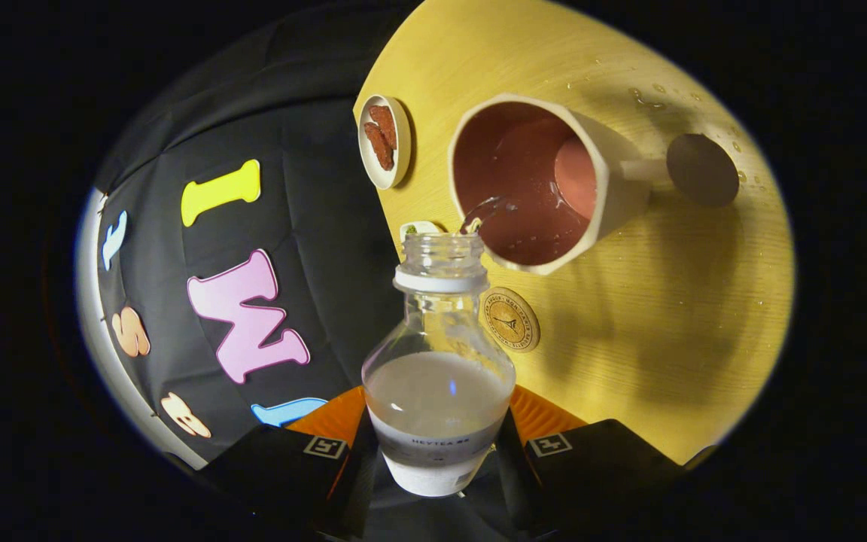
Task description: Take the bottle from table, then pour the juice into the cup, finally place the bottle on the coaster
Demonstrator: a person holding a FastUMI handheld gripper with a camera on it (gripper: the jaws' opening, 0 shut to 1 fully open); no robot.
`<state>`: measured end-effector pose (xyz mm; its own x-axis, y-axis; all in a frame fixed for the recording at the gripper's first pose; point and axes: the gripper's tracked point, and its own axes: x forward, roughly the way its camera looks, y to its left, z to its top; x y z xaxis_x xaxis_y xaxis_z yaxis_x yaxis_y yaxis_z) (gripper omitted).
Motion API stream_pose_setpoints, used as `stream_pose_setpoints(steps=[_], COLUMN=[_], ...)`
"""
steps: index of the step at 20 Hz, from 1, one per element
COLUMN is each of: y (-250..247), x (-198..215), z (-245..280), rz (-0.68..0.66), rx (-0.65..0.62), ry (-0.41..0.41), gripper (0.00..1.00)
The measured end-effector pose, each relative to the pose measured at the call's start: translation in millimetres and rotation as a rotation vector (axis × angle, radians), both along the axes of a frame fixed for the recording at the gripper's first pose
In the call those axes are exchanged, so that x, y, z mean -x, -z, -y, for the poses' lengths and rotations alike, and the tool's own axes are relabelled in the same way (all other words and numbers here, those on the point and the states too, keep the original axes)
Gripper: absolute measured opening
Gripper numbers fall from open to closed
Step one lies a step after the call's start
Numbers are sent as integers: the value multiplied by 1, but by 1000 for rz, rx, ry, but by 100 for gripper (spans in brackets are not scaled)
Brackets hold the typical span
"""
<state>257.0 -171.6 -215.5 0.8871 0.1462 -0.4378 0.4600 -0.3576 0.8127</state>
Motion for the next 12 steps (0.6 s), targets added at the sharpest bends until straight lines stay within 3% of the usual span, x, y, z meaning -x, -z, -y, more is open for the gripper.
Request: stream_pose_setpoints(steps=[12], y=[-6], x=[-3], z=[11], rz=[-37], rx=[-191], ry=[94], gripper=[72])
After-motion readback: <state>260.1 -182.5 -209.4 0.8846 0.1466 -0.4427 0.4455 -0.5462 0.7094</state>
